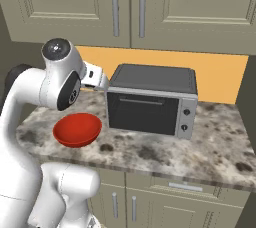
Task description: Open the cabinet. Pick the apple and pear from the cabinet and place them into the bowl. Then close the cabinet.
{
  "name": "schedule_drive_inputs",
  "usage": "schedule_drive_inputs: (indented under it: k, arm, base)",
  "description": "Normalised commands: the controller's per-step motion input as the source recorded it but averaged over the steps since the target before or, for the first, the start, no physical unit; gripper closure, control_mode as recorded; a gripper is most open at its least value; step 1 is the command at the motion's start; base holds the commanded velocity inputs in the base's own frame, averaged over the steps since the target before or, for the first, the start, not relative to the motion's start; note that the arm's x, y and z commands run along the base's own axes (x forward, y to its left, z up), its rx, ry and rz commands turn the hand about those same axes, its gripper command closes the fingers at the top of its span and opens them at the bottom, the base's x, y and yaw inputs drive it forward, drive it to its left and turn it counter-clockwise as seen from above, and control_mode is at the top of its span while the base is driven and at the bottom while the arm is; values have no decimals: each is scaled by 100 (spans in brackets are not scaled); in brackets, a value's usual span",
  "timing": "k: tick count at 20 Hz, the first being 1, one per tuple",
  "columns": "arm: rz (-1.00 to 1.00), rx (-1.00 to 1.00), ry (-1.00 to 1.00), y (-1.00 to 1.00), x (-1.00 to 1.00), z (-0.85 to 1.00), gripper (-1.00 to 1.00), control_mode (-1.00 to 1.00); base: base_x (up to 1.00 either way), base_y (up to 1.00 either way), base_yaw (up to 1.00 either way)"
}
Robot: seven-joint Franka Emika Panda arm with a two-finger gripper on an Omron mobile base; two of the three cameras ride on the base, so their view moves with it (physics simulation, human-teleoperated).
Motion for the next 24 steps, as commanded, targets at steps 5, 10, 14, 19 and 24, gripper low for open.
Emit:
schedule_drive_inputs:
  k: [5,10,14,19,24]
  arm:
    - [0,19,-1,-25,-15,37,-100,-100]
    - [0,14,-2,-17,-6,29,-100,-100]
    - [-1,1,-3,-3,0,14,-100,-100]
    - [-3,0,-4,-5,0,15,-100,-100]
    - [-4,0,-5,-15,0,23,-100,-100]
  base:
    - [0,0,0]
    - [0,0,0]
    - [0,0,0]
    - [0,0,0]
    - [0,0,0]
